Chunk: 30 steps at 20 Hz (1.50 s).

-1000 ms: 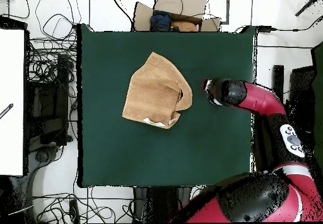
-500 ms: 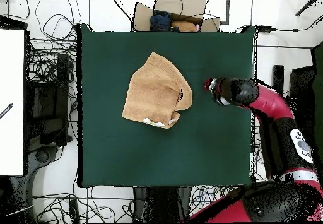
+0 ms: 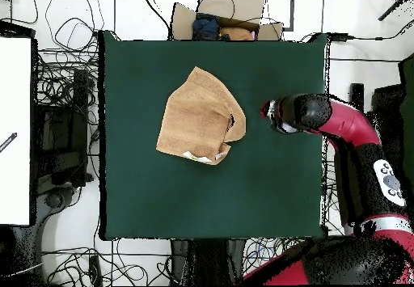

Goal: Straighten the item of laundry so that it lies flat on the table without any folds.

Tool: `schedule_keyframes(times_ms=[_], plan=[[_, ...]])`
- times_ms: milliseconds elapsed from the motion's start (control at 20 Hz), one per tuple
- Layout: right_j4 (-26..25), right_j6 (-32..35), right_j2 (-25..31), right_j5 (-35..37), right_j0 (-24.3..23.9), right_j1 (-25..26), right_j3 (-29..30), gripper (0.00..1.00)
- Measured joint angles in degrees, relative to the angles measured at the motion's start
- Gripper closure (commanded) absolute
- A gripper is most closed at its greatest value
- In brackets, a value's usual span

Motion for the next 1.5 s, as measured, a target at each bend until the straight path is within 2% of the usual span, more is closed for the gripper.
schedule_keyframes(times_ms=[250,600,850,1150,1500], plan=[[0.2,-0.4,0.7,10.4,-0.6,-5.6,0.0,0.00],[3.5,-4.3,2.5,21.3,-4.4,-9.6,-0.4,0.00],[4.5,-9.7,4.1,22.0,-6.9,-8.9,-1.0,0.00],[3.1,-15.3,4.1,21.2,-7.4,-6.5,-1.4,0.00],[3.3,-15.6,4.2,19.8,-7.5,-3.4,-1.4,0.00]])
